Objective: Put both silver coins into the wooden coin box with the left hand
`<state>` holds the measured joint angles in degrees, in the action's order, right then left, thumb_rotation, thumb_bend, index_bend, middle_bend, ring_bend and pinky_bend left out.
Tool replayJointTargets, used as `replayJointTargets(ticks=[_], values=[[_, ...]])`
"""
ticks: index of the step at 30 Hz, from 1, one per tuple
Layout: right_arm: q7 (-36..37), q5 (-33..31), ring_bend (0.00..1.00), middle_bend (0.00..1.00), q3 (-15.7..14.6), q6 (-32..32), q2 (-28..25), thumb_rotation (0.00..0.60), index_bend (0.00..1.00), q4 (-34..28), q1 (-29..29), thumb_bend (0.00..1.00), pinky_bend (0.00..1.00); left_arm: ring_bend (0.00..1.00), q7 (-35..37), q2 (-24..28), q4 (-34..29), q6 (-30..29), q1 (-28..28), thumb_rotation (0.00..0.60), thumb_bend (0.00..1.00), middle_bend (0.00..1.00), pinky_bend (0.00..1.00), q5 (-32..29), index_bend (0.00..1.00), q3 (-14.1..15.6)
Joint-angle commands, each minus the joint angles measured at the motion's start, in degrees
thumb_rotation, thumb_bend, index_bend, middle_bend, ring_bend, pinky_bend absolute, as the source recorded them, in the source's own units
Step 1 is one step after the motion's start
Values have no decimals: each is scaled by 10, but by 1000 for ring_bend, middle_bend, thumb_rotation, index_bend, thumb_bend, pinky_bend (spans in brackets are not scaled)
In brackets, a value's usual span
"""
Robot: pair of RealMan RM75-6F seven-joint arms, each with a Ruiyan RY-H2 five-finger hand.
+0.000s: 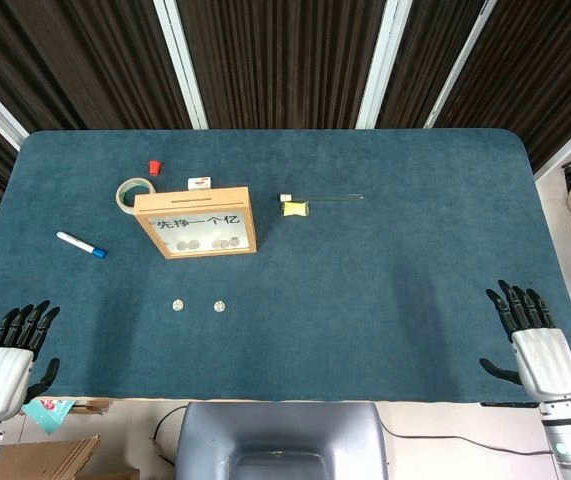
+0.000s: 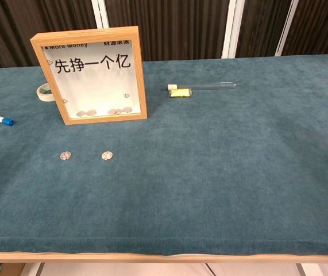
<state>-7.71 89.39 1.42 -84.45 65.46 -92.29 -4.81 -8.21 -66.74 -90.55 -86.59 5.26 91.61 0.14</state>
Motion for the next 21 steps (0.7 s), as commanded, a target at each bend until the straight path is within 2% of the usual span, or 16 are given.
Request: replayJointTargets(ticks=[1, 4, 5, 6, 7, 8, 9, 10, 11, 13, 15, 21], values=[[0, 1, 0, 0, -2, -1, -2, 600, 0, -2, 1, 204, 0, 0, -3, -1, -1, 4, 2, 600, 426, 25, 82, 2, 5, 2], [5, 7, 0, 0, -3, -8, -5, 600, 0, -5, 4, 204, 0, 10, 3, -9, -3, 21, 9, 600, 430, 44, 102, 8, 7, 9], [5, 9, 0, 0, -3, -12, -5, 600, 0, -4, 6, 204, 0, 99, -4, -17, -2, 21, 8, 600, 430, 130, 212, 3, 19, 6], [3, 11, 0, 0, -4, -14, -5, 600, 0, -2, 7, 204, 0, 208, -18, -34, -1, 22, 8, 600, 428, 224, 356, -6, 27, 2], [1, 10, 0, 0, -5, -14, -5, 600, 0, -2, 8, 204, 0, 450, -19, -51, -1, 25, 10, 600, 424, 441, 665, -10, 52, -1], [-1, 10, 0, 0, -6, -14, -6, 600, 0, -3, 9, 204, 0, 593, -14, -69, 6, 24, 13, 600, 422, 568, 824, -10, 74, -6], [-1, 10, 0, 0, -7, -14, -7, 600, 0, -4, 10, 204, 0, 777, -8, -98, 26, 18, 17, 600, 419, 751, 979, -9, 122, -14], [1, 11, 0, 0, -7, -15, -8, 600, 0, -5, 10, 204, 0, 882, -5, -122, 44, 12, 20, 600, 421, 869, 1000, -7, 179, -20], [2, 11, 0, 0, -6, -17, -9, 600, 0, -6, 11, 204, 0, 952, 1, -147, 63, 8, 23, 600, 423, 946, 1000, -8, 240, -26], [6, 11, 0, 0, -5, -21, -11, 600, 0, -6, 13, 204, 0, 999, 11, -192, 101, 14, 33, 600, 426, 998, 1000, -18, 322, -37], [11, 10, 0, 0, -4, -21, -13, 600, 0, -6, 13, 204, 0, 1000, 12, -222, 129, 32, 44, 600, 428, 1000, 1000, -34, 363, -47], [17, 4, 0, 0, -2, -12, -15, 600, 0, -5, 10, 204, 0, 1000, -29, -280, 173, 85, 72, 600, 429, 1000, 1000, -82, 370, -66]])
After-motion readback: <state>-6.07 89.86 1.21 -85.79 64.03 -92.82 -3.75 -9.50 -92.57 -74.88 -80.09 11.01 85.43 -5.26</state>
